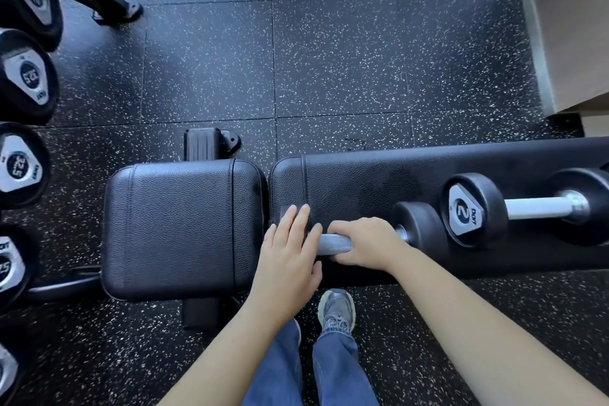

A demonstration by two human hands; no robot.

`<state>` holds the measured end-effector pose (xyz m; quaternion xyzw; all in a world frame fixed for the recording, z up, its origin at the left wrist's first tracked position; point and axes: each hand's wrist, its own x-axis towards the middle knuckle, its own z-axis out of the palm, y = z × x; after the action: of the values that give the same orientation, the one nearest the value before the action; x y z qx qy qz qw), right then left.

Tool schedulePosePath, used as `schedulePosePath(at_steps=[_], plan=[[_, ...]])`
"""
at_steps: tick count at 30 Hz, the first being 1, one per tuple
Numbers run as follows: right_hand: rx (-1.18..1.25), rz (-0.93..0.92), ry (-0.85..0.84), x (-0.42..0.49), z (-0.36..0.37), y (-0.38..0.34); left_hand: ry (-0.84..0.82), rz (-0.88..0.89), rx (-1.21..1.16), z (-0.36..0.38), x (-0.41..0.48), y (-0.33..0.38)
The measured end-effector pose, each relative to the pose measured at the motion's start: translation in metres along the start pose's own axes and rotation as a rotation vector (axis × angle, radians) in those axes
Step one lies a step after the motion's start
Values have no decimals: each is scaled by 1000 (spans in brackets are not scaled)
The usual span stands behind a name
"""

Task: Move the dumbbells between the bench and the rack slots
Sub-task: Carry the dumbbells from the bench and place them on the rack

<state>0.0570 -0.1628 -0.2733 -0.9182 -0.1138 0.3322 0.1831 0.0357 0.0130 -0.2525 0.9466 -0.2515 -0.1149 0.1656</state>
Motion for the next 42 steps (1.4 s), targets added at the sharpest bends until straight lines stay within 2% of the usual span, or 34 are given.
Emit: schedulePosePath(at_steps=[8, 11, 14, 18, 24, 28, 35, 42], plan=[[102, 76, -138, -14, -1, -17, -23, -55, -30, -7, -16, -4], [122, 105, -178, -31, 4, -29, -42, 10, -39, -19, -20, -10], [222, 165, -159, -50, 3, -42, -63, 98, -33, -37, -29, -6], [345, 203, -114, -67, -16, -61, -51, 124, -20, -71, -27, -3], [483, 216, -14, -101, -52, -93, 22, 210, -7, -133, -31, 10], [485, 182, -15, -131, -88, -118, 65, 228, 31, -178, -44, 26], [405, 49, -116, -193, -155, -158, 176, 200, 83, -252, -90, 66], [319, -44, -248, -248, -199, -187, 284, 45, 87, -295, -141, 119]])
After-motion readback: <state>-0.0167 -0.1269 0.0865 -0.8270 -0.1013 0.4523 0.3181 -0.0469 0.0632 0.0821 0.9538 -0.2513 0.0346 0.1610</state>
